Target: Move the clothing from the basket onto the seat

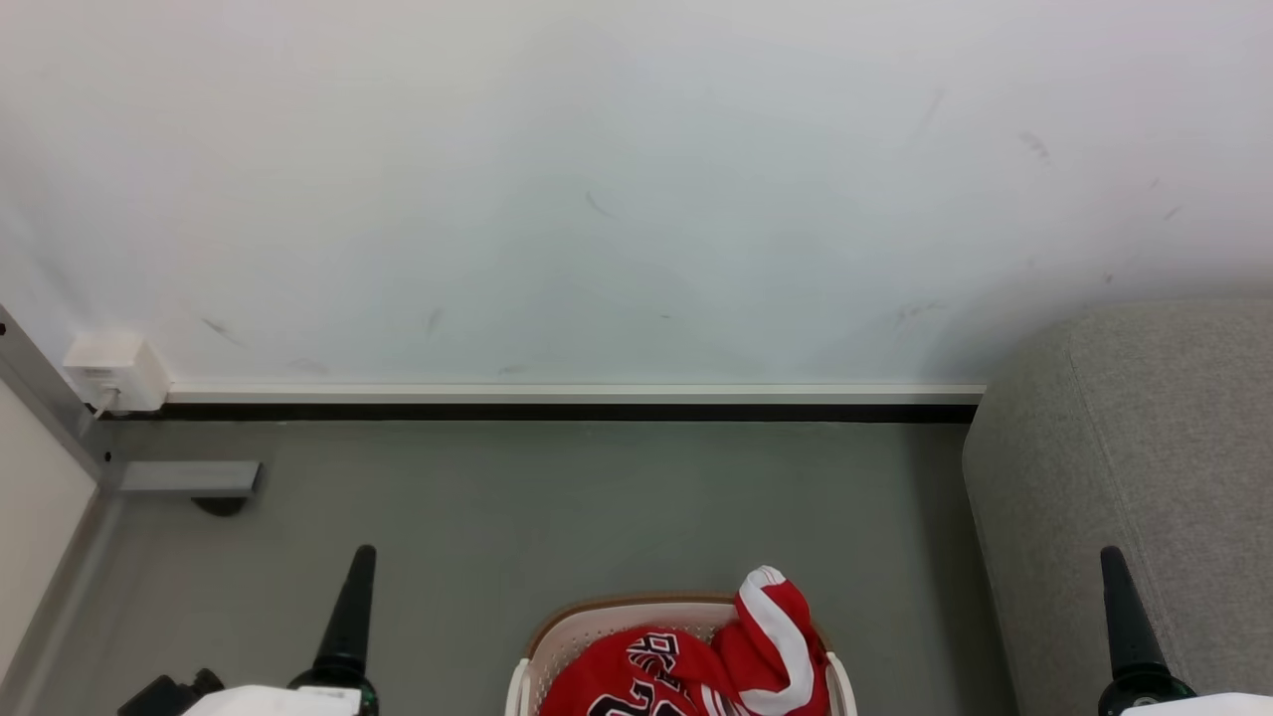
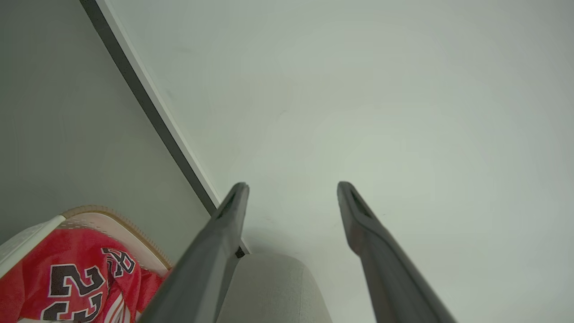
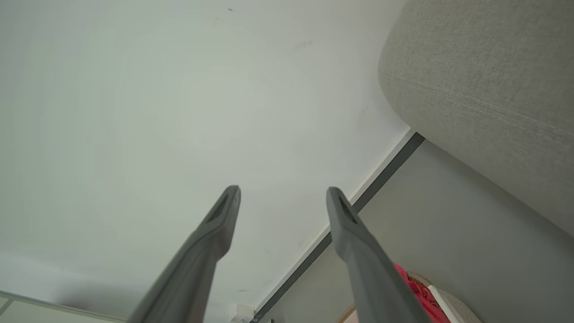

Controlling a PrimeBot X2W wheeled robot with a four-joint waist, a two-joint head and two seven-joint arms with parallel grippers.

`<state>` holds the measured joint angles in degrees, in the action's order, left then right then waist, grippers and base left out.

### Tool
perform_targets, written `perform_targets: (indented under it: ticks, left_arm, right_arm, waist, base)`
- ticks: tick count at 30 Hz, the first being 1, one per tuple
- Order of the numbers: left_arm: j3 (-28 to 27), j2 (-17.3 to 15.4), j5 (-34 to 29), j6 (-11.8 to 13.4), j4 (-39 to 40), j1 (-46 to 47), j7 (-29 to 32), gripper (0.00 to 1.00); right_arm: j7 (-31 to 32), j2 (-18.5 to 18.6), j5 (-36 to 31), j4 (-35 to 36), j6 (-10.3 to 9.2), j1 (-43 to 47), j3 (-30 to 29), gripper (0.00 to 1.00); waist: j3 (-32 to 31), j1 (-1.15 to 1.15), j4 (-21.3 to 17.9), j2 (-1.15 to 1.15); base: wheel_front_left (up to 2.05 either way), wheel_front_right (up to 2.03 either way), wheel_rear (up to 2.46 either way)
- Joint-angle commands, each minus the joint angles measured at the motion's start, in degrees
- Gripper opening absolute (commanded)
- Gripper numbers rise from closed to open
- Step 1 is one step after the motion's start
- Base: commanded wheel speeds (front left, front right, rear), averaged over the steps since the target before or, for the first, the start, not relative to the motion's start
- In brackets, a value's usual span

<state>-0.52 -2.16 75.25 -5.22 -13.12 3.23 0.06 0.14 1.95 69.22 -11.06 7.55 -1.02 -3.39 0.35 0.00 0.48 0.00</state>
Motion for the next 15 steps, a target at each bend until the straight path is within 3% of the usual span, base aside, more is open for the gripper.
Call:
perform_targets:
  ticks: [1,15]
  left_arm:
    - [0.3,-0.4,-2.0,0.2,1.1,0.4,-0.5,1.00]
    - [2.5,-0.5,-18.8,1.7,2.3,-0.5,-3.5,1.00]
  right_arm:
    - [-0.5,0.7,-2.5,1.3,-0.02,-0.3,0.4,1.00]
    - [-3.6,2.9,-19.3,2.8,-0.04,1.0,3.1,1.00]
  waist:
    - [0.0,0.00,0.0,0.00]
    - [0.0,0.00,0.3,0.00]
  base:
    - [0.00,0.00,0.00]
    - [0.00,0.00,0.00]
